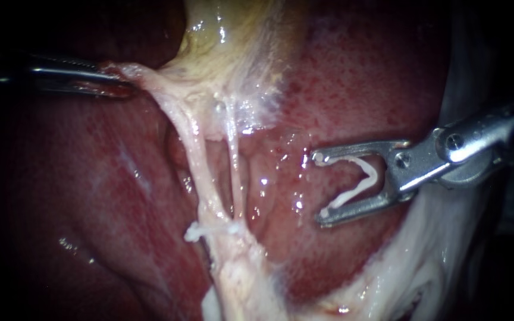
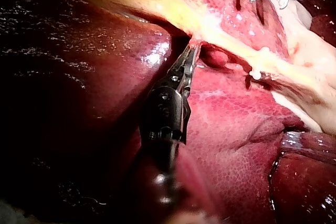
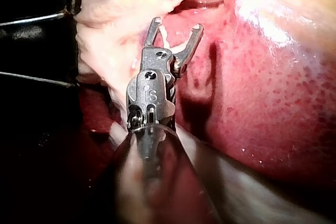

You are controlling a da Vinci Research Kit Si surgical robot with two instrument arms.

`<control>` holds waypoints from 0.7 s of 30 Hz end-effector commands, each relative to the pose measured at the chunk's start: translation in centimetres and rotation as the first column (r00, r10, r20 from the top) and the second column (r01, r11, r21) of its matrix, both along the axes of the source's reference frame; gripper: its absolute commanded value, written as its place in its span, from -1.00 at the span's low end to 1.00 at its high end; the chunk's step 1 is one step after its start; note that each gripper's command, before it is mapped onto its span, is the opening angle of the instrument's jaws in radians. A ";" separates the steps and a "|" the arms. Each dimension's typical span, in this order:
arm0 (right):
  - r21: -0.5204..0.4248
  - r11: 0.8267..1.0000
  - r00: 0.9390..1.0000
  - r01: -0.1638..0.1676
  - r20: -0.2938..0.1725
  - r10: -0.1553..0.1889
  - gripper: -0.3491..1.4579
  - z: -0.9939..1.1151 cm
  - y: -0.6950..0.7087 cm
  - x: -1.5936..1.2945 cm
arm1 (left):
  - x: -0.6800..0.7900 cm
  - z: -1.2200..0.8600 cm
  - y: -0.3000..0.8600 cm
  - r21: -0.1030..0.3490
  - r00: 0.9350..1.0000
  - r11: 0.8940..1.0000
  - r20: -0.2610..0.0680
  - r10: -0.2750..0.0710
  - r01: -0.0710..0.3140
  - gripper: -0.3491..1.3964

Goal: Clipping second clip left tube

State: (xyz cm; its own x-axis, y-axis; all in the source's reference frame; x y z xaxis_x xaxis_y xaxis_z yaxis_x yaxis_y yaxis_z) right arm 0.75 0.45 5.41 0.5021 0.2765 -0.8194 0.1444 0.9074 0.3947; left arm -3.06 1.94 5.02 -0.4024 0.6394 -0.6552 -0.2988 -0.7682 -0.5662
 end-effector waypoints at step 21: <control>0.291 0.952 0.995 -0.095 0.007 0.097 -0.07 0.08 -0.36 0.86 | -0.10 -0.01 -0.02 -0.002 1.000 1.000 -0.004 -0.008 0.008 -1.00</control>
